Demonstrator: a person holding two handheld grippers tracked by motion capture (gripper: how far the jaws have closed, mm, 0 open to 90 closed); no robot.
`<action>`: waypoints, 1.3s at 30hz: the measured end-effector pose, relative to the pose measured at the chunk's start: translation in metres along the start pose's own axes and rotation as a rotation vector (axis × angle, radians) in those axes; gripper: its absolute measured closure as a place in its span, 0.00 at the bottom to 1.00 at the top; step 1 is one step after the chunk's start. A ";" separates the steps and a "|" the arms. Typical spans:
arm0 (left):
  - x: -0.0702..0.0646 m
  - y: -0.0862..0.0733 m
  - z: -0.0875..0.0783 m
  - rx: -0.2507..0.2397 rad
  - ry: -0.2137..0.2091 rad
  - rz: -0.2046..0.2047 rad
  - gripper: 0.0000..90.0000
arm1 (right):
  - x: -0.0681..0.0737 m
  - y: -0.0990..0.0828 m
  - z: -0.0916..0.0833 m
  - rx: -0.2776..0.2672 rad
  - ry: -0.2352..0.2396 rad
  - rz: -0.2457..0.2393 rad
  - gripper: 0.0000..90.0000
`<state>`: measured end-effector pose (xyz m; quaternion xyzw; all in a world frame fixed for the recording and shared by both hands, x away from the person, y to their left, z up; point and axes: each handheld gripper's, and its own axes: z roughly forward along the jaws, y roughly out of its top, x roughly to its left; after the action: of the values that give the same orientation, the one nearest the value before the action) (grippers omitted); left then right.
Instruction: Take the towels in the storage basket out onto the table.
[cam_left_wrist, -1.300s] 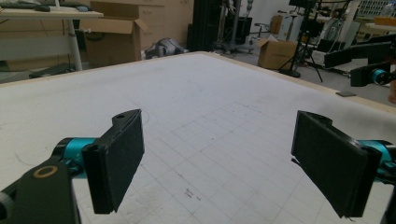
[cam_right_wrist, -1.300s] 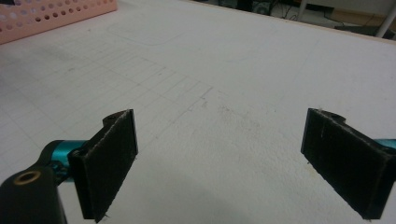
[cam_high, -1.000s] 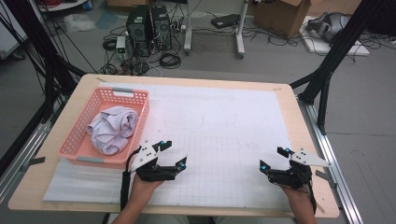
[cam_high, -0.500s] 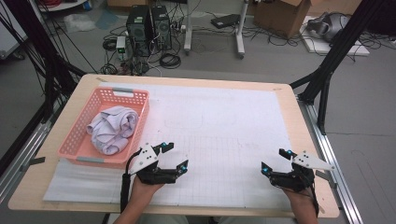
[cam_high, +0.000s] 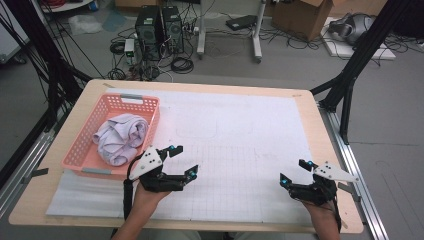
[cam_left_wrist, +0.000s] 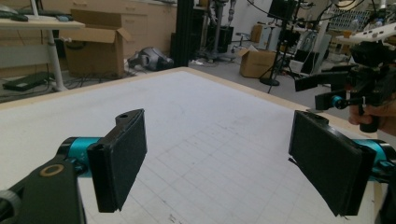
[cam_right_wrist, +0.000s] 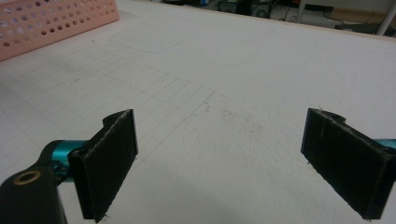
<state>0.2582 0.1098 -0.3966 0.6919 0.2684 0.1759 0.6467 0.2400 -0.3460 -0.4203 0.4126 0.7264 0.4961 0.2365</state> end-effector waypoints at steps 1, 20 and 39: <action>0.001 0.002 -0.001 -0.003 0.001 0.001 0.22 | 0.000 0.000 0.000 0.000 0.000 0.000 0.11; 0.028 0.046 -0.028 -0.025 0.075 0.015 0.22 | 0.002 0.000 0.001 0.008 -0.001 0.000 0.11; 0.092 0.071 -0.060 0.023 0.208 -0.025 0.21 | 0.001 -0.001 0.002 0.013 -0.005 -0.006 0.11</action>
<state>0.3059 0.2116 -0.3297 0.6738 0.3447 0.2357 0.6095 0.2409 -0.3447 -0.4215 0.4135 0.7302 0.4895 0.2371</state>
